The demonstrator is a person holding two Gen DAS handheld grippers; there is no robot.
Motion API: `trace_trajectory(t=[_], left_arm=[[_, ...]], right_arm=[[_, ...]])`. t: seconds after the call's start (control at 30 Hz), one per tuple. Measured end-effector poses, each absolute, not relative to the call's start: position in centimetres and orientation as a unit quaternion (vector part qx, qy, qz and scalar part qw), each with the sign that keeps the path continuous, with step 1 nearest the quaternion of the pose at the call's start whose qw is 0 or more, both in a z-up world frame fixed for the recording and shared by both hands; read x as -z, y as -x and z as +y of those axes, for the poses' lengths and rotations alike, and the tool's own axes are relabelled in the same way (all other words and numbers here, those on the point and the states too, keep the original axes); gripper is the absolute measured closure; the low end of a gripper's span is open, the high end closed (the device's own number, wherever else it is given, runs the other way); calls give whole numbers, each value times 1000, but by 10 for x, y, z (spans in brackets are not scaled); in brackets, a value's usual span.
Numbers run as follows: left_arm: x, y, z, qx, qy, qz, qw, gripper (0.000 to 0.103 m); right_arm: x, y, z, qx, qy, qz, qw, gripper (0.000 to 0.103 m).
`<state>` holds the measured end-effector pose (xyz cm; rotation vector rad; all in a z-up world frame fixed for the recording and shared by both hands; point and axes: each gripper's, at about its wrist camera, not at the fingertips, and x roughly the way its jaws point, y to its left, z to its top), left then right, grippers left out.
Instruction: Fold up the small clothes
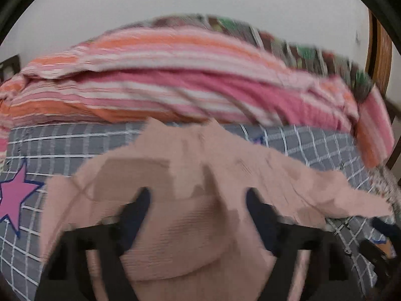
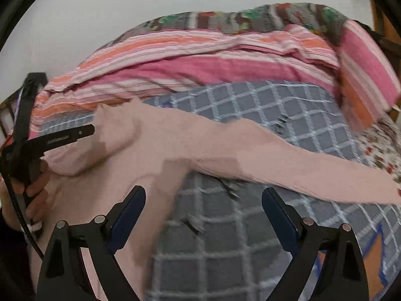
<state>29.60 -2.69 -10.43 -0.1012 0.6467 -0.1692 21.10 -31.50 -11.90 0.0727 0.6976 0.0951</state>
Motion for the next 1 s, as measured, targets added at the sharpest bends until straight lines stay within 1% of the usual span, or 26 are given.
trace_trajectory(t=[0.07, 0.2, 0.23, 0.4, 0.5, 0.67, 0.7, 0.73, 0.8, 0.87, 0.93, 1.0], left_arm=[[99, -288, 0, 66, 51, 306, 948, 23], [103, -290, 54, -2, 43, 308, 950, 23], [107, -291, 66, -14, 43, 309, 950, 23], [141, -297, 118, -14, 111, 317, 942, 24], [156, -306, 127, 1, 139, 341, 930, 24], [161, -311, 120, 14, 124, 349, 929, 24], [161, -310, 119, 16, 122, 348, 930, 24], [160, -309, 118, 17, 122, 346, 930, 24], [159, -307, 121, 18, 128, 340, 931, 24], [158, -306, 122, 16, 131, 336, 933, 24], [157, -305, 123, 15, 132, 332, 934, 24], [158, -305, 123, 15, 132, 333, 933, 24]], right_arm=[[118, -223, -298, -68, -36, 347, 935, 16], [119, -252, -260, -109, -28, 363, 925, 32], [119, -258, -253, -113, -25, 366, 923, 34], [118, -296, -213, -144, -31, 383, 912, 34], [119, -313, -188, -167, -27, 388, 906, 34], [135, -335, -153, -178, -1, 396, 901, 34], [141, -338, -150, -174, 5, 397, 901, 38], [147, -341, -147, -166, 15, 401, 901, 56], [159, -346, -144, -142, 42, 427, 892, 73], [152, -345, -158, -145, 23, 422, 895, 73], [139, -341, -183, -125, 7, 403, 907, 69], [138, -338, -199, -109, 0, 397, 911, 69]])
